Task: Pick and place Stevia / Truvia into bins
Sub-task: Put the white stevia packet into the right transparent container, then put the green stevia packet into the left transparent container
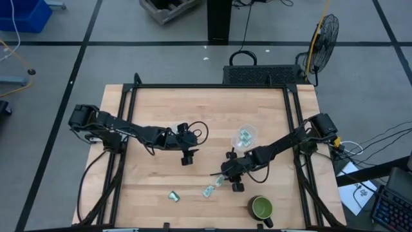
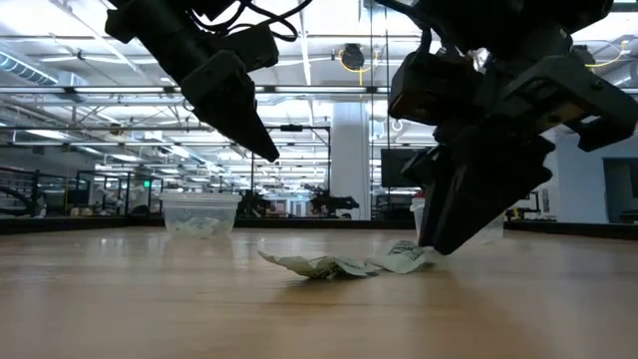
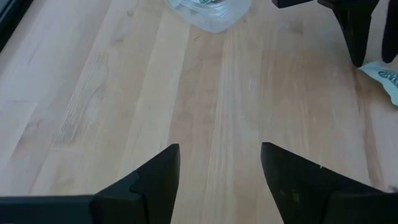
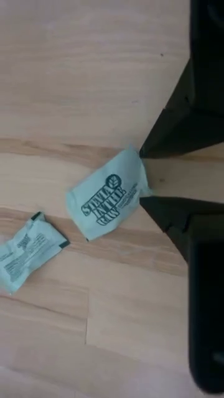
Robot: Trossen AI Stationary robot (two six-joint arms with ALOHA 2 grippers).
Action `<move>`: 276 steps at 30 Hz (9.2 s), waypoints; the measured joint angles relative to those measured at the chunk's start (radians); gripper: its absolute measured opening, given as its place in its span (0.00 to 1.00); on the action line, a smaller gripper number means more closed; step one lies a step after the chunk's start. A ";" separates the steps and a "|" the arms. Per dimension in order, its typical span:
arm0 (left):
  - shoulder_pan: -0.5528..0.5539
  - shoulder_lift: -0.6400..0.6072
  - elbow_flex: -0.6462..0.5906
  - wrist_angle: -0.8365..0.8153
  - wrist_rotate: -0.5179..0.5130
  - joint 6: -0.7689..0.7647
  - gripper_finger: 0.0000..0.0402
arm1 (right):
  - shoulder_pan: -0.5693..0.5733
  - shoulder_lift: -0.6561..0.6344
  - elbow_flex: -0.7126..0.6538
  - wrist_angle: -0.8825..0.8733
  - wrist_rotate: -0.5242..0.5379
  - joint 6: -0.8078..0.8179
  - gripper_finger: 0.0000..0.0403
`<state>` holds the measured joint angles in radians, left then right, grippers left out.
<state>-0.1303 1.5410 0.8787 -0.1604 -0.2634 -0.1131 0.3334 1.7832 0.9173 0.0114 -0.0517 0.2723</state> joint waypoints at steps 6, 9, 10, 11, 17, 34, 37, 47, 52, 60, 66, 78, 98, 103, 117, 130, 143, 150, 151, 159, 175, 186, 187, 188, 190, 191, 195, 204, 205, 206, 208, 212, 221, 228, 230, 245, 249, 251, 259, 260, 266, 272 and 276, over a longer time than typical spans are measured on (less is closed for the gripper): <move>0.000 0.000 0.000 0.000 0.000 0.000 0.58 | -0.014 0.000 0.000 0.037 0.001 0.003 0.09; 0.000 0.000 0.000 0.000 0.000 0.000 0.58 | -0.019 0.000 0.000 0.043 0.002 0.003 0.02; 0.000 0.000 0.000 0.000 0.000 0.000 0.58 | -0.020 0.000 0.000 0.044 0.002 0.002 0.01; 0.000 0.000 0.000 0.000 0.000 0.000 0.58 | -0.022 0.000 0.000 0.043 0.002 0.003 0.01; 0.000 0.000 0.000 0.000 0.000 0.000 0.58 | -0.027 -0.003 0.000 0.041 0.059 -0.019 0.07; 0.000 0.000 0.000 -0.003 0.001 -0.004 0.58 | -0.052 0.022 -0.001 0.124 -0.031 -0.135 0.53; 0.000 0.000 0.000 -0.004 0.001 0.000 0.58 | -0.054 0.057 -0.001 0.167 -0.074 -0.141 0.55; 0.000 0.000 0.000 -0.010 0.002 0.002 0.58 | -0.053 0.088 0.000 0.184 -0.107 -0.163 0.48; 0.000 0.000 0.000 -0.010 0.002 0.002 0.58 | -0.054 0.089 0.000 0.182 -0.102 -0.184 0.35; 0.000 0.000 0.000 -0.020 0.002 0.001 0.58 | -0.052 0.091 -0.001 0.198 -0.105 -0.187 0.11; 0.000 0.000 0.000 -0.023 0.002 0.001 0.58 | -0.050 0.086 -0.001 0.194 -0.042 -0.181 0.01; 0.000 0.000 0.000 -0.022 0.001 0.000 0.58 | -0.097 -0.221 -0.003 -0.100 0.193 -0.178 0.00; 0.000 0.000 0.000 -0.020 0.001 -0.022 0.58 | -0.282 -0.577 -0.249 -0.395 0.320 0.004 0.00; 0.000 0.000 0.000 -0.010 0.001 -0.022 0.58 | -0.321 -0.575 -0.279 -0.328 0.210 -0.027 0.02; 0.000 0.000 0.000 0.009 0.001 -0.011 0.58 | -0.346 -0.541 -0.289 -0.232 0.154 -0.079 0.33; -0.009 0.000 0.000 0.114 0.231 0.014 0.58 | -0.346 -0.618 -0.288 0.105 0.098 -0.208 0.36; -0.115 0.000 0.000 0.115 0.413 0.127 0.58 | -0.147 -0.336 -0.288 0.559 -0.187 -0.236 0.37; -0.236 0.000 0.000 -0.031 0.478 -0.014 0.58 | -0.117 -0.195 -0.287 0.763 -0.185 -0.241 0.37; -0.256 0.000 0.000 -0.047 0.501 -0.049 0.58 | -0.118 -0.190 -0.287 0.774 -0.184 -0.244 0.37; -0.445 0.000 0.000 -0.118 0.501 -0.175 0.58 | -0.117 -0.185 -0.287 0.793 -0.183 -0.224 0.36; -0.552 0.128 -0.032 0.006 0.234 -0.251 0.58 | -0.123 -0.186 -0.287 0.793 -0.185 -0.384 0.36; -0.551 0.169 -0.030 0.038 0.153 -0.232 0.58 | -0.170 -0.186 -0.287 0.808 -0.186 -0.423 0.36; -0.551 0.169 -0.031 0.036 0.143 -0.221 0.58 | -0.174 -0.186 -0.287 0.808 -0.186 -0.423 0.36; -0.551 0.169 -0.031 0.035 0.139 -0.217 0.58 | -0.178 -0.186 -0.287 0.808 -0.186 -0.423 0.36; -0.551 0.178 -0.031 0.046 0.149 -0.236 0.58 | -0.184 -0.186 -0.287 0.808 -0.186 -0.421 0.36; -0.551 0.189 -0.030 0.052 0.168 -0.257 0.58 | -0.185 -0.186 -0.287 0.808 -0.185 -0.415 0.36; -0.558 0.227 -0.029 0.095 0.196 -0.274 0.58 | -0.186 -0.186 -0.287 0.807 -0.186 -0.416 0.36; -0.565 0.240 -0.028 0.086 0.184 -0.229 0.55 | -0.186 -0.186 -0.287 0.807 -0.186 -0.415 0.36; -0.567 0.240 -0.028 0.084 0.184 -0.229 0.53 | -0.186 -0.186 -0.287 0.807 -0.186 -0.415 0.36; -0.570 0.240 -0.028 0.082 0.183 -0.229 0.50 | -0.186 -0.186 -0.287 0.807 -0.186 -0.415 0.36; -0.572 0.241 -0.028 0.078 0.176 -0.229 0.44 | -0.186 -0.186 -0.287 0.807 -0.186 -0.415 0.36; -0.573 0.241 -0.029 0.075 0.173 -0.236 0.29 | -0.186 -0.186 -0.287 0.807 -0.186 -0.415 0.36; -0.555 0.208 -0.033 0.057 0.144 -0.142 0.05 | -0.186 -0.186 -0.287 0.807 -0.186 -0.416 0.36; -0.478 0.014 -0.032 -0.150 -0.071 -0.030 0.10 | -0.189 -0.186 -0.287 0.807 -0.187 -0.419 0.36; -0.440 -0.050 -0.032 -0.202 -0.134 0.044 0.14 | -0.191 -0.186 -0.287 0.808 -0.187 -0.419 0.36; 0.036 -0.187 -0.031 -0.335 -0.007 0.141 0.02 | -0.191 -0.186 -0.287 0.806 -0.187 -0.416 0.36; 0.029 -0.187 -0.030 -0.251 0.062 0.174 0.04 | -0.191 -0.186 -0.287 0.799 -0.187 -0.416 0.36; 0.016 -0.186 -0.030 -0.246 0.065 0.187 0.10 | -0.191 -0.186 -0.287 0.799 -0.187 -0.416 0.36; -0.039 -0.133 -0.031 -0.248 0.113 0.137 0.39 | -0.191 -0.186 -0.287 0.798 -0.187 -0.416 0.36; -0.047 -0.109 -0.031 -0.228 0.116 0.135 0.41 | -0.191 -0.186 -0.287 0.798 -0.186 -0.416 0.36; -0.090 0.046 -0.031 -0.095 0.096 0.160 0.43 | -0.191 -0.186 -0.287 0.791 -0.186 -0.414 0.36; -0.095 0.092 -0.031 -0.056 0.082 0.113 0.34 | -0.191 -0.186 -0.286 0.768 -0.186 -0.412 0.36; -0.094 0.098 -0.031 -0.048 0.088 0.074 0.29 | -0.191 -0.186 -0.286 0.758 -0.186 -0.412 0.36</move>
<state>-0.2245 1.6394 0.8478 -0.2083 -0.1756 -0.0389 0.1429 1.5970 0.6308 0.7694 -0.2379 -0.1394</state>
